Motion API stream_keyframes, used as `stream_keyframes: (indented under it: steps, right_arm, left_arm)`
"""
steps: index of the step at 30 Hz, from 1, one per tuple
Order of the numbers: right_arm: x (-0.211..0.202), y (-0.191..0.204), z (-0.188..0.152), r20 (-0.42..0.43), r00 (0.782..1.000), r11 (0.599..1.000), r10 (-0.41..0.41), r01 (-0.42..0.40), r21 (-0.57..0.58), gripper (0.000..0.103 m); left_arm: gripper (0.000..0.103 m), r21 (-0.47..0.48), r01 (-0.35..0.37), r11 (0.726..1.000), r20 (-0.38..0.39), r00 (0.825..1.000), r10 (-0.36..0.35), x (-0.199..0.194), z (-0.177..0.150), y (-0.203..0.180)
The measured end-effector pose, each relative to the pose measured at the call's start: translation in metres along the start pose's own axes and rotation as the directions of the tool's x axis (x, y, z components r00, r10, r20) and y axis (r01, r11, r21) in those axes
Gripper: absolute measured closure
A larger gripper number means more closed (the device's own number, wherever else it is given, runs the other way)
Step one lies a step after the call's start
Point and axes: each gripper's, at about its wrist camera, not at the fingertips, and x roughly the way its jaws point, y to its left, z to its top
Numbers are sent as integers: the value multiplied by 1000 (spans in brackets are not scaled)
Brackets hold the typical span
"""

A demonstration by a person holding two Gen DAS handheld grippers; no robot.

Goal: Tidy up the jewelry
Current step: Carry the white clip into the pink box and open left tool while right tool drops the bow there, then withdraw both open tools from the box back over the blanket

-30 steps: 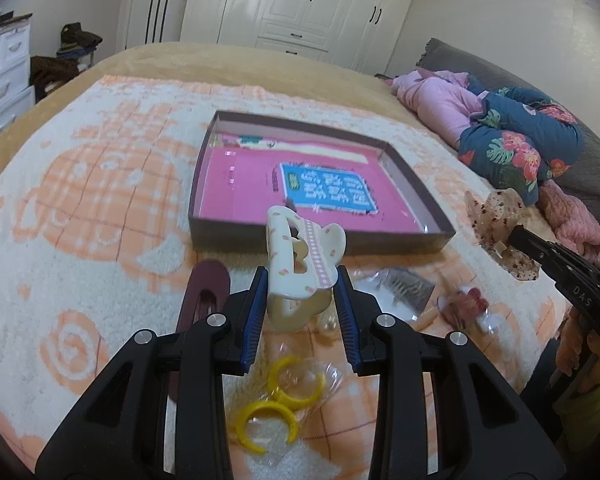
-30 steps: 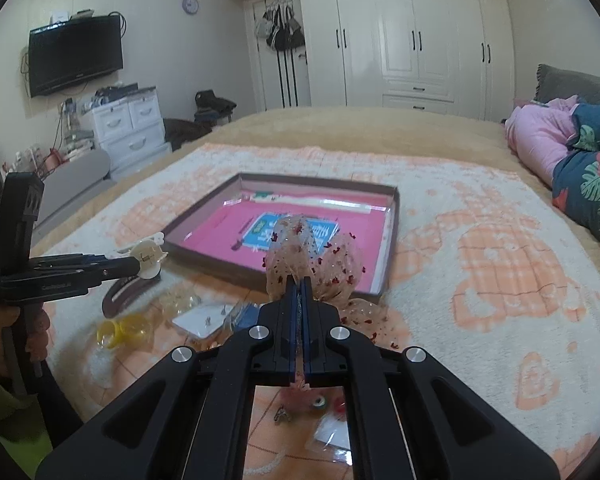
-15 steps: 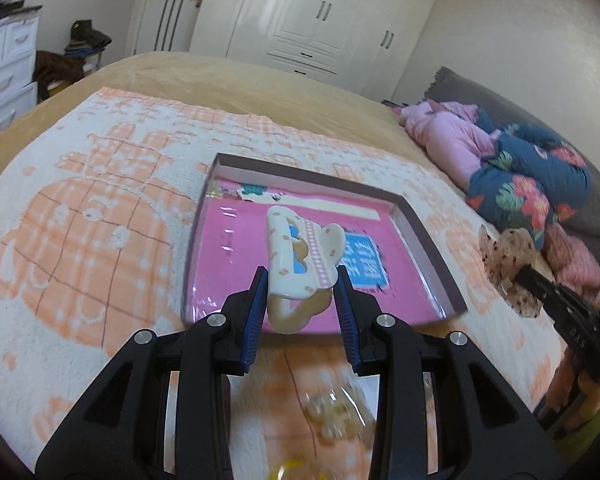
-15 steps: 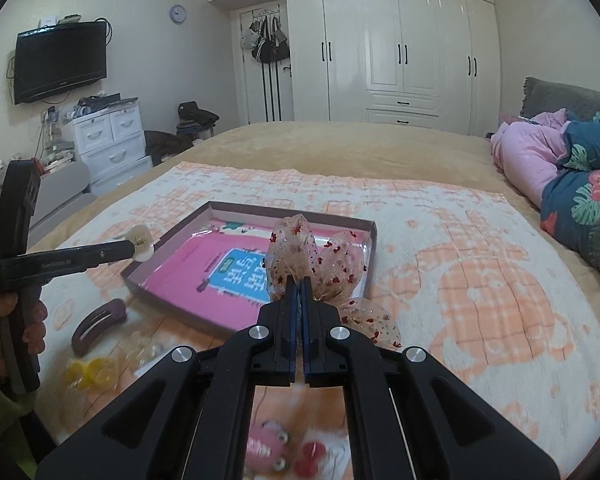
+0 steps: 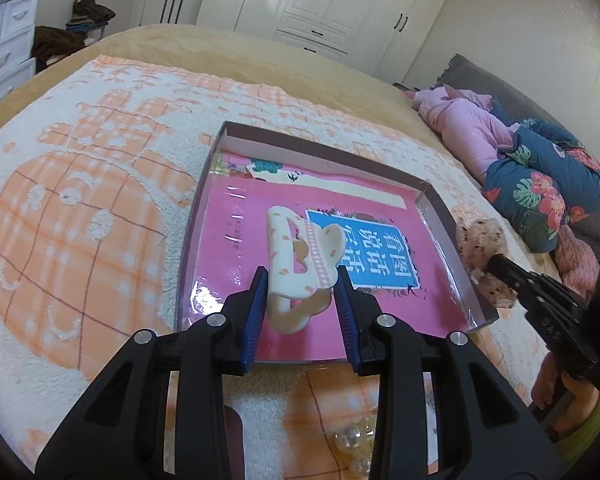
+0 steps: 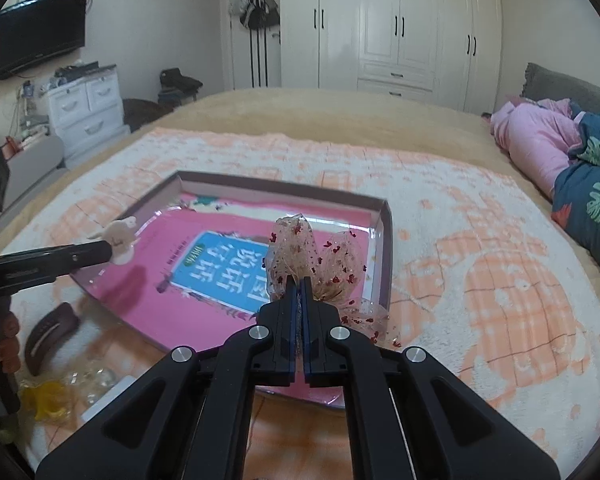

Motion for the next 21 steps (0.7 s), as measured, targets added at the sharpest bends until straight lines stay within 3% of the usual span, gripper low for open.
stream_keyframes:
  steps: [6,11,13,17,21]
  right_arm:
    - [17,-2,-3,-50,998,999,-28,30,40,99]
    - [15,-1,-6,-49,998,997,-42,45,58,89]
    - [8,1,-9,-30,999,997,-39,41,60,74]
    - [-12,4,-13,34,999,997,-40,37,62,59]
    - [-39,5,-17,115,992,996,-53,45,72,35]
  left_arm:
    - [70,-3,1,1000,-14,1000,-1,5,-2,3]
    - [58,5,-5,1000,2,1000,5,-4,-3,2]
    - [53,13,-10,1000,19,1000,10,-11,-2,0]
    - [47,36,-25,999,54,998,23,-25,-3,-6]
    - [34,38,-28,999,103,994,24,-43,-4,-9]
